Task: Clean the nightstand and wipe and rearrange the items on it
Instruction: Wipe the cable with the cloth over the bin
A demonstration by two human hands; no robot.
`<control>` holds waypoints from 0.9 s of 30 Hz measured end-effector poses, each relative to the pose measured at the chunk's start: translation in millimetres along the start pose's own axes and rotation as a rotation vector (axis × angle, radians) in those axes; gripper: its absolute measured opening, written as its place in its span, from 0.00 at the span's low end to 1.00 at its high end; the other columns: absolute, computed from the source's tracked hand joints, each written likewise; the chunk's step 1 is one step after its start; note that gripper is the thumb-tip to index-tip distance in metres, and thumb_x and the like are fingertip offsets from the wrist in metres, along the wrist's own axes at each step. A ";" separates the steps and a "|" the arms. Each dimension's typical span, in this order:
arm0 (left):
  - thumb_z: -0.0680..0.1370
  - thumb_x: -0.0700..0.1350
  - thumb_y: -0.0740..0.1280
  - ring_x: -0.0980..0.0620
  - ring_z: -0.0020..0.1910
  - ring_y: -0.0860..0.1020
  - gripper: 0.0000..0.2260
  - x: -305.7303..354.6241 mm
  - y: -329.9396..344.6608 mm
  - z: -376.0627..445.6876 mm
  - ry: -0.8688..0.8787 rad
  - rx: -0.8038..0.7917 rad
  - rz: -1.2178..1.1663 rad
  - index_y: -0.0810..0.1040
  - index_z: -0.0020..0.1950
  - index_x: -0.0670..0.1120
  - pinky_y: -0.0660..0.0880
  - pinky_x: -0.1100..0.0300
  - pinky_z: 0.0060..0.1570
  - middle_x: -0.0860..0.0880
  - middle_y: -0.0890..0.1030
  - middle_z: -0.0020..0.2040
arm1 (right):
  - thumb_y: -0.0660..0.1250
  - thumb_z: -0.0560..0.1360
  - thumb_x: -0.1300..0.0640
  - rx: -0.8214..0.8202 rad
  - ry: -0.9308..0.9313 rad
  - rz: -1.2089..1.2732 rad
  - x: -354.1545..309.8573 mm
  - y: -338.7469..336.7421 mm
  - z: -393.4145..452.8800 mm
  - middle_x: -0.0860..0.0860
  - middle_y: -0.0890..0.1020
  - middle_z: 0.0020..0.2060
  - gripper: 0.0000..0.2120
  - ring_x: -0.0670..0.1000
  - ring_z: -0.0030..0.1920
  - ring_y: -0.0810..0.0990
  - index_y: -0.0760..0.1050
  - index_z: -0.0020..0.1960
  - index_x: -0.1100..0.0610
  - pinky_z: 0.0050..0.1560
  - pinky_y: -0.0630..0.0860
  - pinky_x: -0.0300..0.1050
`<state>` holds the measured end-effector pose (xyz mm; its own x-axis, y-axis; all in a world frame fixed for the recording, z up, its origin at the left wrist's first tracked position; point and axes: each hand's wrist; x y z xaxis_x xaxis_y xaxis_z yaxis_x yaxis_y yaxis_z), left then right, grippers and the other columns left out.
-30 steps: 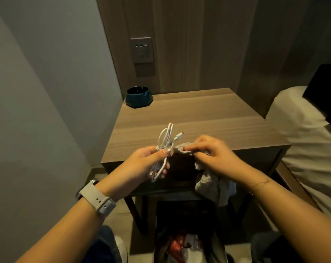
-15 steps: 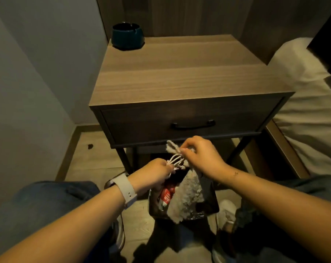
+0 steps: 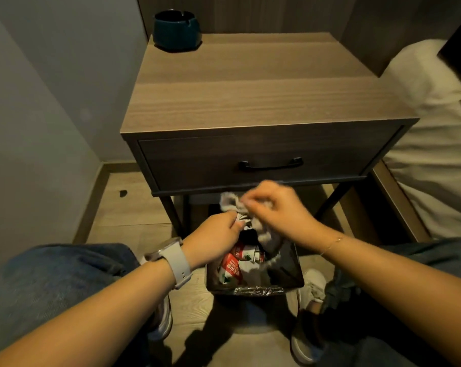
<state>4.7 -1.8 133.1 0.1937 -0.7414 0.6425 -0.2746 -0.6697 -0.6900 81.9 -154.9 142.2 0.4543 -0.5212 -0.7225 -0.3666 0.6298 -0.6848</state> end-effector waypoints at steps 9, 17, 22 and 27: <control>0.81 0.41 0.55 0.53 0.26 0.76 0.12 -4.1 -16.5 4.6 -0.579 -0.159 -1.265 0.75 0.48 0.37 0.76 0.62 0.26 0.44 0.80 0.32 | 0.67 0.76 0.56 0.122 0.207 0.003 -2.5 -41.0 -0.7 0.39 0.80 0.37 0.06 0.36 0.41 0.77 0.83 0.47 0.54 0.45 0.71 0.33; 0.80 0.50 0.62 0.51 0.39 0.76 0.12 16.8 -9.7 8.1 -0.593 -0.130 -1.253 0.76 0.43 0.43 0.74 0.64 0.21 0.47 0.77 0.38 | 0.67 0.75 0.53 0.078 0.059 -0.101 -22.4 -32.4 -3.3 0.44 0.79 0.45 0.07 0.42 0.49 0.77 0.83 0.49 0.50 0.51 0.70 0.39; 0.80 0.45 0.63 0.53 0.34 0.78 0.09 7.0 -3.5 25.5 -0.533 0.026 -1.362 0.77 0.43 0.42 0.79 0.63 0.37 0.49 0.81 0.29 | 0.68 0.74 0.52 0.121 0.122 -0.131 -21.6 -49.2 6.2 0.46 0.82 0.48 0.06 0.46 0.53 0.79 0.83 0.49 0.50 0.55 0.74 0.44; 0.82 0.38 0.57 0.49 0.54 0.79 0.10 8.8 -1.6 29.5 -0.566 0.097 -1.566 0.76 0.57 0.40 0.75 0.56 0.50 0.46 0.81 0.52 | 0.73 0.71 0.51 0.076 0.193 -0.007 -19.3 -48.2 4.5 0.45 0.82 0.52 0.13 0.41 0.53 0.77 0.81 0.55 0.51 0.50 0.70 0.35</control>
<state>34.6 -8.4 130.1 0.5062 0.6975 0.5072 0.5522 -0.7139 0.4307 94.5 -172.6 189.6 0.2900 -0.6218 -0.7275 -0.2985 0.6634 -0.6861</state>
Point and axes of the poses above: each hand's wrist, its own z-axis towards the middle knuckle, its own y-axis out of the palm, x = y × z
